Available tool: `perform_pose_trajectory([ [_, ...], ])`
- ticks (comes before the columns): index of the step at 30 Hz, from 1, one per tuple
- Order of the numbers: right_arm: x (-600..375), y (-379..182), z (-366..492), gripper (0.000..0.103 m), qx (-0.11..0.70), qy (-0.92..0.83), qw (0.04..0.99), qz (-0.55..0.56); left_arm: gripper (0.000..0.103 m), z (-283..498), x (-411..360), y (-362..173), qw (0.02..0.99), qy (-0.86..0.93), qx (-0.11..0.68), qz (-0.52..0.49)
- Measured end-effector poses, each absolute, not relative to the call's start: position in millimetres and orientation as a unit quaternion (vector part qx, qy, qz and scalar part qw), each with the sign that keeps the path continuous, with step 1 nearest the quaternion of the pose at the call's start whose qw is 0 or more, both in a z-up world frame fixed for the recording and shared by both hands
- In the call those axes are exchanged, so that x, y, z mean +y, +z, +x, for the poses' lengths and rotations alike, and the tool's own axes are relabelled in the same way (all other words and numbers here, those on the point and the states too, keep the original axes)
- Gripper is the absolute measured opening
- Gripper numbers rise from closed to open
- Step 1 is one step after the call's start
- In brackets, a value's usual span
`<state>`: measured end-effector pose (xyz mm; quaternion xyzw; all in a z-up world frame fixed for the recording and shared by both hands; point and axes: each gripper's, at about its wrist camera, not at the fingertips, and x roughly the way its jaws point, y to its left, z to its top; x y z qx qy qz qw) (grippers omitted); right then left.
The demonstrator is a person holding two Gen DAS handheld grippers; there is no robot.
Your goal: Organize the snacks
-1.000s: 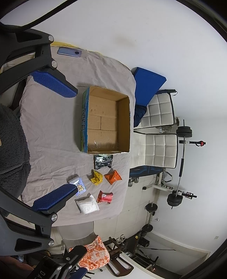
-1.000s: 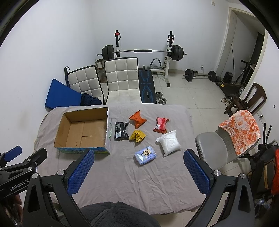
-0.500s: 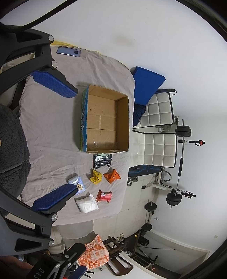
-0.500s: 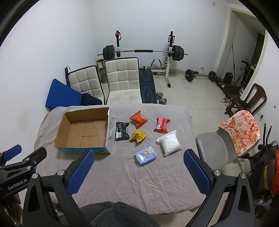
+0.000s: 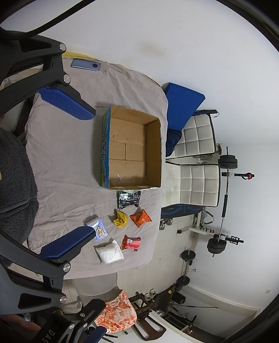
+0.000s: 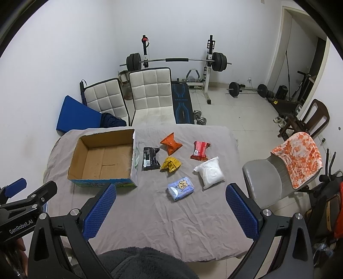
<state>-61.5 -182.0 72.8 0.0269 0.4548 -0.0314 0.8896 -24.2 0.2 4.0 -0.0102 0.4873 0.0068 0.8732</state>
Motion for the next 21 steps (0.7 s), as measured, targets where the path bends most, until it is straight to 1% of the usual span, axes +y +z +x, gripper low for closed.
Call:
perform_pose_trajectory([
  [7, -193, 60, -54, 0.103, 0.465, -0.034, 0.884, 0.04, 0.102, -22, -1, 2, 0.87, 0.004, 0.492, -0.01],
  [13, -241, 38, -28, 0.103, 0.482, -0.066, 0.87, 0.081, 0.102, 4, -20, -5, 0.871, -0.016, 0.49, 0.004],
  [15, -262, 24, -12, 0.103, 0.49, -0.082, 0.863, 0.088, 0.102, 20, -28, -10, 0.873, -0.017, 0.488, 0.009],
  [19, -313, -23, 28, 0.103, 0.526, -0.102, 0.837, 0.115, 0.102, 62, -48, -34, 0.865, -0.022, 0.501, 0.014],
  [21, -340, -62, 58, 0.103, 0.546, -0.097, 0.824, 0.12, 0.102, 89, -62, -58, 0.853, -0.033, 0.52, 0.011],
])
